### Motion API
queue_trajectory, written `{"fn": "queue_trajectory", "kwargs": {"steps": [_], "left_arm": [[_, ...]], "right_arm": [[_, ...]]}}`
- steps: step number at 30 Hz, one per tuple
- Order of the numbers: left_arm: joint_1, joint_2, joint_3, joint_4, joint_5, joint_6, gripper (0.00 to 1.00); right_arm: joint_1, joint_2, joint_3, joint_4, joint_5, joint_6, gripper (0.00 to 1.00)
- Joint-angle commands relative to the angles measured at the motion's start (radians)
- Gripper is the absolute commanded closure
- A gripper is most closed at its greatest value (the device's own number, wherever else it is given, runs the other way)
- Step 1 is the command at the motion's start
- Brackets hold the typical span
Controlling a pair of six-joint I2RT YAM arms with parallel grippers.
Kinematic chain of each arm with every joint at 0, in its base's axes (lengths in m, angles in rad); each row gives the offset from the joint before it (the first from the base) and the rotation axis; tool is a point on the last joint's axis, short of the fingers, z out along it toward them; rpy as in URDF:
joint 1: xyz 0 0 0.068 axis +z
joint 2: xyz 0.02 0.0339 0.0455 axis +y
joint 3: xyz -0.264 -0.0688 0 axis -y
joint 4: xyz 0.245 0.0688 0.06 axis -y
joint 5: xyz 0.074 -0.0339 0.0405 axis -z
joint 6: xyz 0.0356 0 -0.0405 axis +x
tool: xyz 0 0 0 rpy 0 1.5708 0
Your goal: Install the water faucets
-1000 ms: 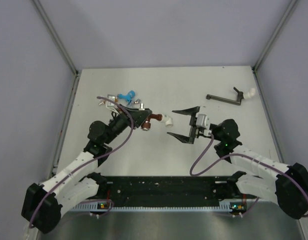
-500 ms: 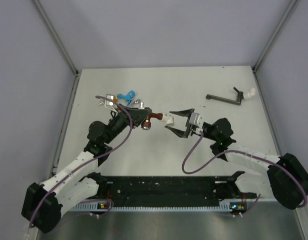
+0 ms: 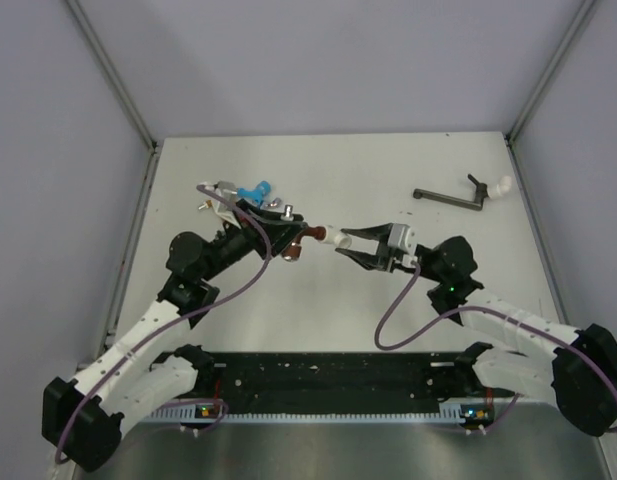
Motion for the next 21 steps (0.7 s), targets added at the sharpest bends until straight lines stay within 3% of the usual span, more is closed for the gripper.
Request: {"fn": "queue_trajectory", "kwargs": {"steps": [1,4,5,7,10,12,15,21], "left_arm": [[-0.001,-0.027,0.044,0.054,0.241,0.079,1.00],[-0.001,-0.031,0.054,0.091,0.348,0.076,1.00],[-0.001,-0.034,0.054,0.105,0.374,0.073,1.00],[0.000,-0.040,0.056,0.125,0.434,0.073,1.00],[-0.003,-0.060,0.045,0.177,0.528,0.070,1.00],[-0.003,-0.075,0.028,0.235,0.572,0.053,1.00],[-0.003,-0.101,0.019,0.249,0.603,0.069,1.00],[-0.003,-0.120,0.021,0.096,0.531,0.184,1.00]], "right_arm": [[-0.043,0.008,0.078,-0.070,-0.011,0.033,0.70],[-0.062,0.039,0.087,-0.064,-0.027,0.077,0.72],[-0.068,0.052,0.092,-0.061,-0.025,0.097,0.76],[-0.089,0.069,0.098,-0.038,-0.050,0.145,0.95],[-0.131,0.102,0.121,-0.027,-0.098,0.244,0.99],[-0.148,0.123,0.152,-0.048,-0.148,0.297,0.97],[-0.170,0.175,0.214,-0.131,-0.206,0.355,0.84],[-0.191,0.198,0.258,-0.167,-0.208,0.406,0.66]]}}
